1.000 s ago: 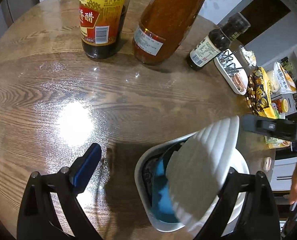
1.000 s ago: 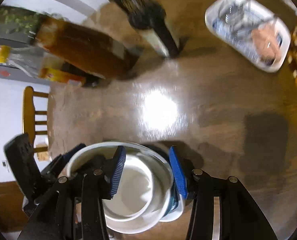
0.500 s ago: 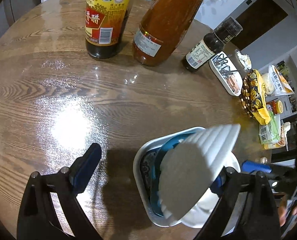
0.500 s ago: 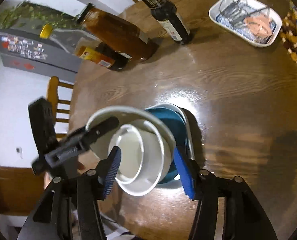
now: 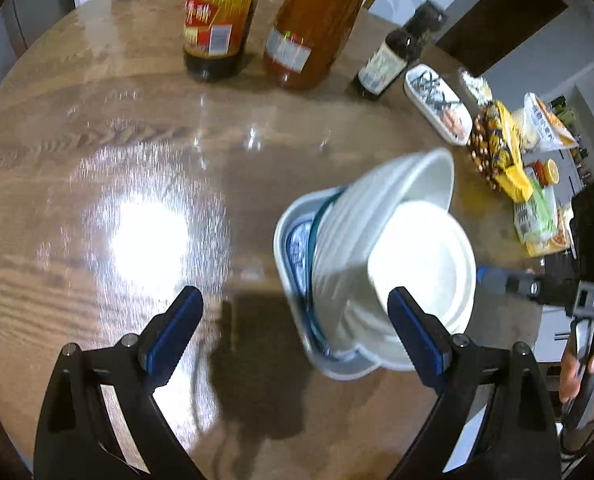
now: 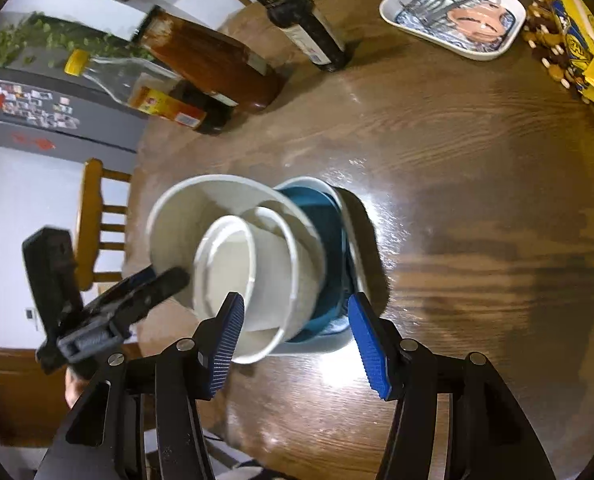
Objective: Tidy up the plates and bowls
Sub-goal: 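Open the right gripper and pull it back from the dish stack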
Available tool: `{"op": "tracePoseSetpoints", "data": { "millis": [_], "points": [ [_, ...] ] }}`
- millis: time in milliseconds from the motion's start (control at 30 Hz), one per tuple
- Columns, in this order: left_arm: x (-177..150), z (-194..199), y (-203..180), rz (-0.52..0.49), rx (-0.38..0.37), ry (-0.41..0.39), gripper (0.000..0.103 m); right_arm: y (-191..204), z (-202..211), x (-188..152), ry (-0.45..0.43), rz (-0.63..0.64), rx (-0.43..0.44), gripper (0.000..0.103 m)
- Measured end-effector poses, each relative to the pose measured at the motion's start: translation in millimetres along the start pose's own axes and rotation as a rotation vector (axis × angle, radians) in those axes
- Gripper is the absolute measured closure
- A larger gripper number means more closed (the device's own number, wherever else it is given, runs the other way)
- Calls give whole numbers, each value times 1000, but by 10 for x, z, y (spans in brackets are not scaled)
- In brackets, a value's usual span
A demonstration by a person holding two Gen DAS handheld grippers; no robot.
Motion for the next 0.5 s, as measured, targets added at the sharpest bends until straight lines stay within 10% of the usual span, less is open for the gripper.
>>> {"op": "tracePoseSetpoints", "data": {
  "millis": [300, 500],
  "points": [
    [-103, 216, -130, -45, -29, -107, 9, 83, 0, -3, -35, 69, -38, 45],
    [-297, 487, -347, -151, 80, -297, 2, 363, 205, -128, -126, 238, -160, 45]
  ]
}}
Point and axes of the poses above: each gripper's, at about its wrist camera, not at the fingertips, and z roughly against the way its jaws point, y to its left, x to its top, the point moved 8 cm from there along -z, roughly the way its jaws point, and after that the axes turned 13 degrees about z, right-handed, at the moved point
